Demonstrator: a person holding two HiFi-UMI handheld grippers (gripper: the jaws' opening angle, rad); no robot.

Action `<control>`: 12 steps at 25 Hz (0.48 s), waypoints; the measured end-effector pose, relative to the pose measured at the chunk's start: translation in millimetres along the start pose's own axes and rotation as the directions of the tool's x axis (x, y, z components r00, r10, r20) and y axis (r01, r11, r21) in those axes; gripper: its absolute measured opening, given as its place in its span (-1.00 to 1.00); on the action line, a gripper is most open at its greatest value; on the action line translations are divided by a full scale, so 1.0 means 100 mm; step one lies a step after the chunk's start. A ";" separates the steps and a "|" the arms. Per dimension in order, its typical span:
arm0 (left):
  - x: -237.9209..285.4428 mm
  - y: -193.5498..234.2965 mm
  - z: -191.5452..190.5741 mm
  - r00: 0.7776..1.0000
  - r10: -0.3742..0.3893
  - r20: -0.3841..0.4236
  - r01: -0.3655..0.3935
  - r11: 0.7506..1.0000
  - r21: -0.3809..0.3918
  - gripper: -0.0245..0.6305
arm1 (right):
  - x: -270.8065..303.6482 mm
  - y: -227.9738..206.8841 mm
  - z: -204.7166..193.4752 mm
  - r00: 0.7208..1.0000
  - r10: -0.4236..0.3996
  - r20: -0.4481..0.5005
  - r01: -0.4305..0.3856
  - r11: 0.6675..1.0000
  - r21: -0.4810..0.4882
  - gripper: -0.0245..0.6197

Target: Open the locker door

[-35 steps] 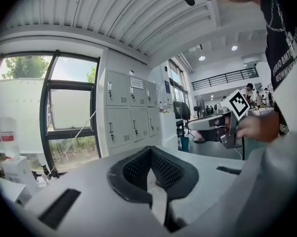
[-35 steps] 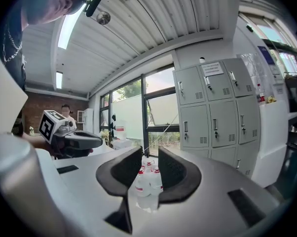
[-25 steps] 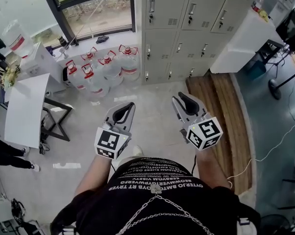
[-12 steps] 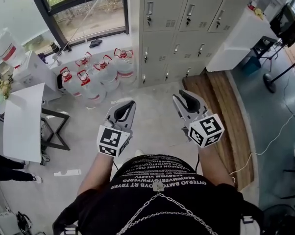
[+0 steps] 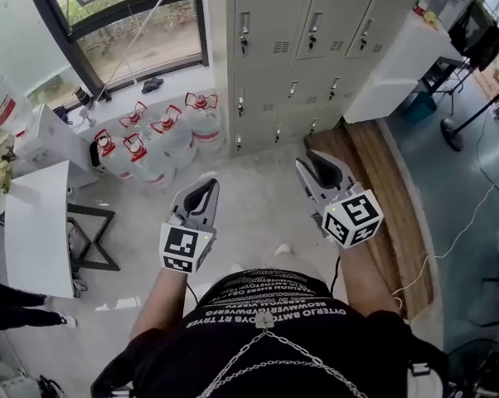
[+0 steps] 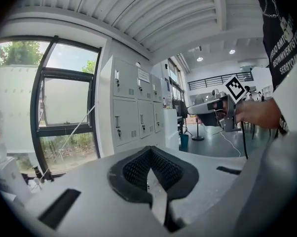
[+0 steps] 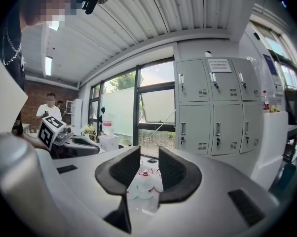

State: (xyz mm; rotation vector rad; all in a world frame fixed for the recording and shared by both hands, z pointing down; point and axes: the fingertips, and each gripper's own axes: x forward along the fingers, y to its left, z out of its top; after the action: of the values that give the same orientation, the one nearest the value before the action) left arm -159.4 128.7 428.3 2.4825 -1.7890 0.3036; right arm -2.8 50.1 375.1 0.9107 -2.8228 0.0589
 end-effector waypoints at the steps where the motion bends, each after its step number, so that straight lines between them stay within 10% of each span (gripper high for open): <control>1: 0.06 0.01 -0.02 1.000 0.000 -0.006 0.000 1.000 0.000 -0.93 | 0.04 -0.05 -0.04 1.000 0.000 -0.005 0.000 1.000 0.007 -0.59; 12: 0.81 0.24 0.07 0.997 0.058 -0.040 -0.058 0.998 0.017 -0.93 | 0.71 -0.56 -0.33 0.994 0.110 -0.025 -0.108 0.992 0.071 -0.58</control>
State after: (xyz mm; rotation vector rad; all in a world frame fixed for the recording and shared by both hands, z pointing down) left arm -156.5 43.9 436.0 2.4195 -1.8522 0.3701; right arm -21.7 -33.6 419.4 0.7619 -2.8577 0.1839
